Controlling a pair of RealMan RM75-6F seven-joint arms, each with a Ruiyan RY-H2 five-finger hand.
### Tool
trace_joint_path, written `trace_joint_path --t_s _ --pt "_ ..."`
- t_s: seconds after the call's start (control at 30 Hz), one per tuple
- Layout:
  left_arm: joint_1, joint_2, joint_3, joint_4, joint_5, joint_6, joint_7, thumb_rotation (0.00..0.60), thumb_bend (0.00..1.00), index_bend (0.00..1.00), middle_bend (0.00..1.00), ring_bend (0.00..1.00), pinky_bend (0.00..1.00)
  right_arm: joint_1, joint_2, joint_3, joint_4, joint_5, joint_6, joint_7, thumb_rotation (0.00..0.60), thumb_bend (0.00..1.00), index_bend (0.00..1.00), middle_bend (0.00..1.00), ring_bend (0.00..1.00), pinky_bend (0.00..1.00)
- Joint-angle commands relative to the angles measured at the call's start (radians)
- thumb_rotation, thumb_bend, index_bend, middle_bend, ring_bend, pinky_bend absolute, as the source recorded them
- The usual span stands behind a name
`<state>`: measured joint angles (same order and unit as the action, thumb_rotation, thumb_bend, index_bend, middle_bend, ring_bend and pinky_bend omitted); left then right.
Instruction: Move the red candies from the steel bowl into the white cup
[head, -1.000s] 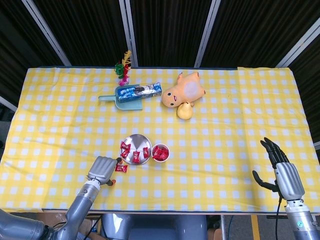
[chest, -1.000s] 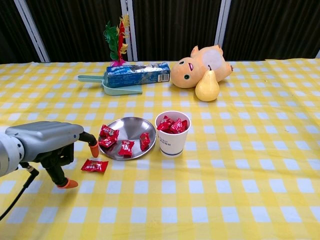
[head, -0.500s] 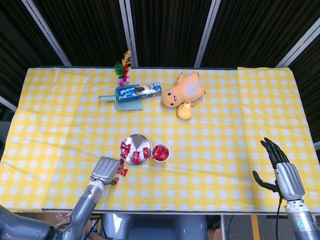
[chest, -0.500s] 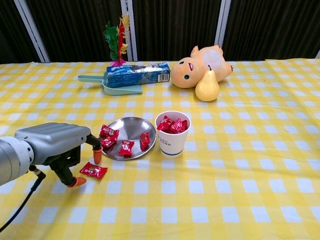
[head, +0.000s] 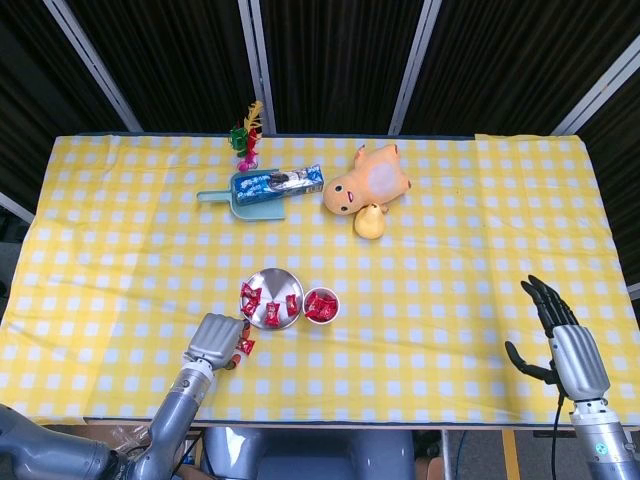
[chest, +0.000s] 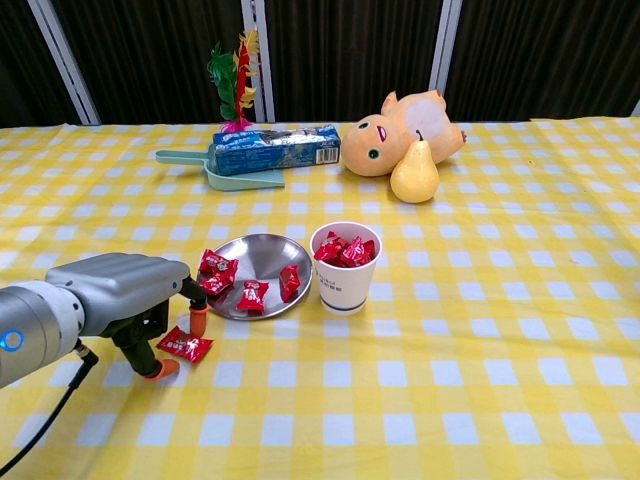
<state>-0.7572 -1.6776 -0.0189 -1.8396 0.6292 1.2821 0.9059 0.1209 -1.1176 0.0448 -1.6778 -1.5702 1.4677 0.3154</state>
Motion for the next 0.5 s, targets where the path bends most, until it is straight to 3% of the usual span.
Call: trace_joint_path --t_s 0.03,0.33,0.5 --pt "0.001 -0.007 -0.002 0.007 0.002 0.001 0.001 0.600 0.39 0.48 0.99 1.00 1.00 0.000 0.001 0.000 -0.001 0.001 0.000 0.000 0.600 0.42 0.00 0.00 0.00 0.12" --pt "0.016 0.002 0.002 0.002 0.020 0.012 -0.012 0.600 0.44 0.52 1.00 1.00 1.00 -0.001 0.002 0.004 -0.005 0.011 -0.001 0.004 0.600 0.42 0.00 0.00 0.00 0.12" --pt "0.014 0.045 -0.022 -0.059 0.055 0.020 -0.023 0.600 0.44 0.52 1.00 1.00 1.00 -0.003 0.003 0.004 -0.007 0.010 0.001 0.004 0.600 0.42 0.00 0.00 0.00 0.12"
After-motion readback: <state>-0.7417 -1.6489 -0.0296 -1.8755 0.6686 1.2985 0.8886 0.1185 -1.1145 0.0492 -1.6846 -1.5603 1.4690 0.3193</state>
